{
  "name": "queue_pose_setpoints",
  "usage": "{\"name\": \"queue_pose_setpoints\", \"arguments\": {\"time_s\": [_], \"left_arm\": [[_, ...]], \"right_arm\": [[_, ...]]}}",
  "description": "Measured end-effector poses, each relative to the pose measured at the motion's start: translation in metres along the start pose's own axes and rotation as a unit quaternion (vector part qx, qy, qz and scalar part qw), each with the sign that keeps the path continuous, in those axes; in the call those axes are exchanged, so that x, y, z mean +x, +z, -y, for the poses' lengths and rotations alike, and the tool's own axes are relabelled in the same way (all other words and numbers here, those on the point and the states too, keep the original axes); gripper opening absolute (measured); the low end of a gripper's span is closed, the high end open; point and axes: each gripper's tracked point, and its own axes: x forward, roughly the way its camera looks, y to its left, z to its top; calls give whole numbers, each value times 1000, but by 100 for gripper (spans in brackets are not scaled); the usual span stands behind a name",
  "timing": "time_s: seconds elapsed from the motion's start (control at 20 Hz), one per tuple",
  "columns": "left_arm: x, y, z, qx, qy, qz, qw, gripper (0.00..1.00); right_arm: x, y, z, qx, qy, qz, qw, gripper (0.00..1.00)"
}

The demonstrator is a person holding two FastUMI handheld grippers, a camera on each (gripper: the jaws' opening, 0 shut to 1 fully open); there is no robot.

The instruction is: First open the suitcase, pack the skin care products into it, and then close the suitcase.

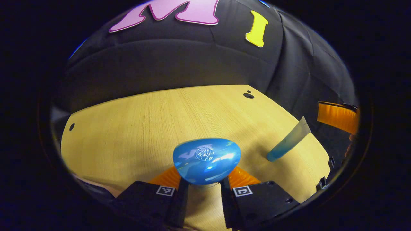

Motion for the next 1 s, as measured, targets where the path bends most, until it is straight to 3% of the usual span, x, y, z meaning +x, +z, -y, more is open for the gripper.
{"name": "queue_pose_setpoints", "arguments": {"time_s": [0.15,0.2,0.3,0.5,0.65,0.7,0.8,0.85,0.9,1.0], "left_arm": [[3,1,2,6,2,0,1000,55],[4,0,3,12,3,-1,1000,51],[7,0,3,20,12,-3,1000,51],[11,-3,3,25,25,-8,999,52],[14,-6,3,29,29,-18,999,55],[14,-5,3,29,31,-17,999,51],[14,-5,2,32,33,-19,999,50],[12,-4,2,33,35,-27,998,49],[9,-5,-1,32,39,-37,998,46],[-9,7,-5,27,47,-33,998,48]], "right_arm": [[27,-22,-8,-23,14,-27,999,97],[36,-30,-8,-29,15,-38,999,94],[56,-49,-5,-35,14,-63,997,97],[78,-89,1,-9,-2,-116,993,97],[80,-102,10,-8,-23,-129,991,51],[81,-101,10,-11,-23,-127,992,43],[77,-103,9,-10,-21,-132,991,39],[74,-104,9,-10,-20,-138,990,45],[71,-102,11,-12,-20,-136,990,36],[59,-92,5,-11,-15,-127,992,30]]}}
